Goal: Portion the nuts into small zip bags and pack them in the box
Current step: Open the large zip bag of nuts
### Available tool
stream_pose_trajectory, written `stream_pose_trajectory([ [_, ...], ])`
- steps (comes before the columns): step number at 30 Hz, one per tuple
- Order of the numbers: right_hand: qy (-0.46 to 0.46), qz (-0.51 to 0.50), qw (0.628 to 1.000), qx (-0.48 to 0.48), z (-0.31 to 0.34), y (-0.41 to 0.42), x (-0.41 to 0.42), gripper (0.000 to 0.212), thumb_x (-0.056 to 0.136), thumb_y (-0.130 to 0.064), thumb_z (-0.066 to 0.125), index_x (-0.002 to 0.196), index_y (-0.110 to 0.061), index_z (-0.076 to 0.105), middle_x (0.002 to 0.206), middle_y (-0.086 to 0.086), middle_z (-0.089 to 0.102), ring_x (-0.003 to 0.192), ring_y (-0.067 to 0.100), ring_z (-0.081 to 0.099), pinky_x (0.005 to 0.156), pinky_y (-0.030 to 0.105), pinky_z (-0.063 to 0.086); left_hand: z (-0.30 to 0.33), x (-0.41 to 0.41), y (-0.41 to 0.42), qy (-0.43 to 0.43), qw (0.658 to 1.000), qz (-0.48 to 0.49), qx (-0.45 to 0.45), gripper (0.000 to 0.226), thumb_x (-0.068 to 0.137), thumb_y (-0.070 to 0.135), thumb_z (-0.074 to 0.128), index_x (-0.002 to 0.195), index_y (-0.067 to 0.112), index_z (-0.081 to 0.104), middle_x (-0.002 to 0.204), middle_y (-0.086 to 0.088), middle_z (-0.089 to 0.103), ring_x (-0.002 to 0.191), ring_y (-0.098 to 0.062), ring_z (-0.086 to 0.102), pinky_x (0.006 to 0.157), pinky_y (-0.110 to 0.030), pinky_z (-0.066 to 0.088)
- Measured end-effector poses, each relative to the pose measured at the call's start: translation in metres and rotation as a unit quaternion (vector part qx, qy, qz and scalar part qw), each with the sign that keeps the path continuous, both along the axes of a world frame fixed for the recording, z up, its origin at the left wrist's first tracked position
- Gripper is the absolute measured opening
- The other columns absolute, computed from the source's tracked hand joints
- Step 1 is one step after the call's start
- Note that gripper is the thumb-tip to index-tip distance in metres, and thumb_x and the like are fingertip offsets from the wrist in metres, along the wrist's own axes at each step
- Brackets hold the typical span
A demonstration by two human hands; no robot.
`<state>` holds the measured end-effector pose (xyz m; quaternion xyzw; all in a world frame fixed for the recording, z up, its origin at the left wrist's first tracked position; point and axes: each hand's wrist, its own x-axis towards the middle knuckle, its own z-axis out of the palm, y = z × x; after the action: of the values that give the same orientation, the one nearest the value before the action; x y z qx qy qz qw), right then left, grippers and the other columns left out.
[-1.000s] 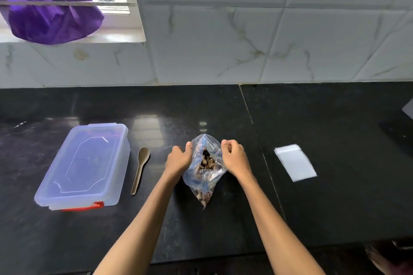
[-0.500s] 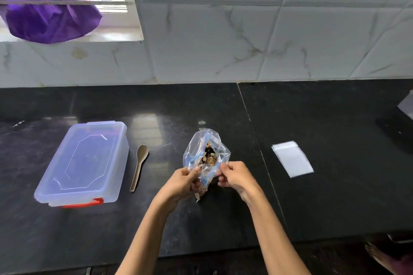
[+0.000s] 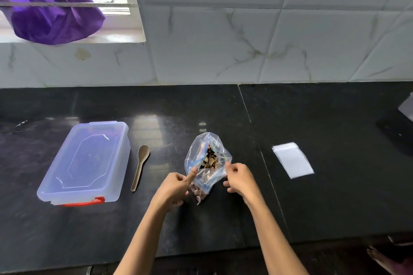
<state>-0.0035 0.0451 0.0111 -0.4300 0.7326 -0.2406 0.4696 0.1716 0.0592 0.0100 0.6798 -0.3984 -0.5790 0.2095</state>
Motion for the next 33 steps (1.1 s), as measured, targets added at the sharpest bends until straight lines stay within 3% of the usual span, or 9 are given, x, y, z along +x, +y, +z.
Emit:
stream_pose_trajectory([
  [4, 0.088, 0.001, 0.994, -0.064, 0.007, -0.013, 0.003, 0.043, 0.093, -0.051, 0.048, 0.077, -0.012, 0.06, 0.079, 0.008, 0.068, 0.077, 0.023, 0.068, 0.076, 0.04, 0.056, 0.002, -0.003, -0.024, -0.132, 0.985, 0.032, -0.106, 0.062, 0.089, 0.06, 0.046, 0.047, 0.017, 0.031, 0.049, -0.006, 0.04, 0.04, -0.019, 0.039, 0.049, -0.027, 0.037],
  [6, 0.098, 0.015, 0.992, -0.084, 0.01, -0.018, 0.007, 0.039, 0.093, -0.041, 0.054, 0.076, -0.008, 0.063, 0.078, 0.01, 0.068, 0.076, 0.026, 0.068, 0.075, 0.043, 0.056, -0.002, -0.009, -0.034, -0.185, 0.975, 0.021, -0.123, 0.056, 0.092, 0.053, 0.047, 0.052, 0.014, 0.04, 0.06, -0.01, 0.057, 0.056, -0.027, 0.057, 0.064, -0.033, 0.05],
  [8, 0.106, 0.022, 0.99, -0.092, 0.011, -0.023, 0.007, 0.039, 0.096, -0.033, 0.052, 0.065, -0.01, 0.058, 0.072, 0.009, 0.065, 0.074, 0.029, 0.068, 0.074, 0.044, 0.056, -0.005, -0.014, -0.037, -0.229, 0.963, 0.015, -0.141, 0.038, 0.096, 0.036, 0.046, 0.067, 0.011, 0.051, 0.079, -0.014, 0.066, 0.078, -0.033, 0.064, 0.073, -0.036, 0.051],
  [10, 0.118, 0.018, 0.988, -0.101, 0.014, -0.029, 0.004, 0.044, 0.099, -0.029, 0.047, 0.056, -0.016, 0.046, 0.063, 0.002, 0.054, 0.07, 0.025, 0.063, 0.064, 0.037, 0.051, -0.008, -0.015, -0.037, -0.222, 0.961, 0.023, -0.163, 0.033, 0.097, 0.027, 0.042, 0.069, 0.011, 0.052, 0.08, -0.014, 0.065, 0.08, -0.033, 0.064, 0.072, -0.036, 0.05],
  [13, 0.134, 0.023, 0.985, -0.107, 0.014, -0.034, -0.003, 0.043, 0.101, -0.026, 0.041, 0.059, -0.017, 0.042, 0.062, -0.003, 0.046, 0.058, 0.011, 0.045, 0.05, 0.026, 0.033, -0.012, -0.013, -0.034, -0.086, 0.984, 0.066, -0.143, 0.034, 0.1, 0.028, 0.042, 0.071, 0.011, 0.051, 0.068, -0.01, 0.059, 0.068, -0.027, 0.061, 0.065, -0.036, 0.051],
  [15, 0.122, 0.034, 0.988, -0.091, 0.008, -0.035, -0.005, 0.041, 0.102, -0.027, 0.038, 0.062, -0.017, 0.043, 0.065, -0.001, 0.048, 0.06, 0.011, 0.045, 0.051, 0.025, 0.032, -0.015, -0.014, -0.029, -0.033, 0.991, 0.079, -0.105, 0.031, 0.101, 0.028, 0.041, 0.08, 0.009, 0.053, 0.07, -0.01, 0.055, 0.065, -0.022, 0.056, 0.054, -0.029, 0.047],
  [20, 0.071, 0.029, 0.994, -0.074, -0.005, -0.031, -0.005, 0.041, 0.102, -0.038, 0.033, 0.072, -0.016, 0.051, 0.075, 0.002, 0.057, 0.071, 0.015, 0.054, 0.057, 0.027, 0.037, -0.022, -0.014, -0.026, -0.061, 0.99, 0.084, -0.092, 0.035, 0.098, 0.039, 0.043, 0.081, 0.012, 0.057, 0.078, -0.011, 0.065, 0.073, -0.024, 0.063, 0.05, -0.026, 0.044],
  [27, 0.092, 0.012, 0.992, -0.086, 0.0, -0.03, -0.014, 0.045, 0.1, -0.041, 0.036, 0.063, -0.018, 0.045, 0.064, -0.002, 0.05, 0.06, 0.009, 0.047, 0.052, 0.025, 0.034, -0.016, -0.018, -0.036, -0.147, 0.978, 0.087, -0.119, 0.037, 0.092, 0.046, 0.049, 0.09, 0.01, 0.059, 0.085, -0.006, 0.065, 0.082, -0.026, 0.061, 0.08, -0.043, 0.053],
  [33, 0.091, -0.012, 0.992, -0.091, 0.008, -0.024, -0.022, 0.045, 0.099, -0.046, 0.036, 0.092, -0.011, 0.064, 0.086, 0.003, 0.065, 0.085, 0.019, 0.062, 0.075, 0.033, 0.047, 0.006, -0.031, -0.029, -0.211, 0.96, 0.111, -0.148, 0.052, 0.092, 0.046, 0.05, 0.125, 0.005, 0.046, 0.13, -0.016, 0.049, 0.118, -0.034, 0.049, 0.098, -0.046, 0.038],
])
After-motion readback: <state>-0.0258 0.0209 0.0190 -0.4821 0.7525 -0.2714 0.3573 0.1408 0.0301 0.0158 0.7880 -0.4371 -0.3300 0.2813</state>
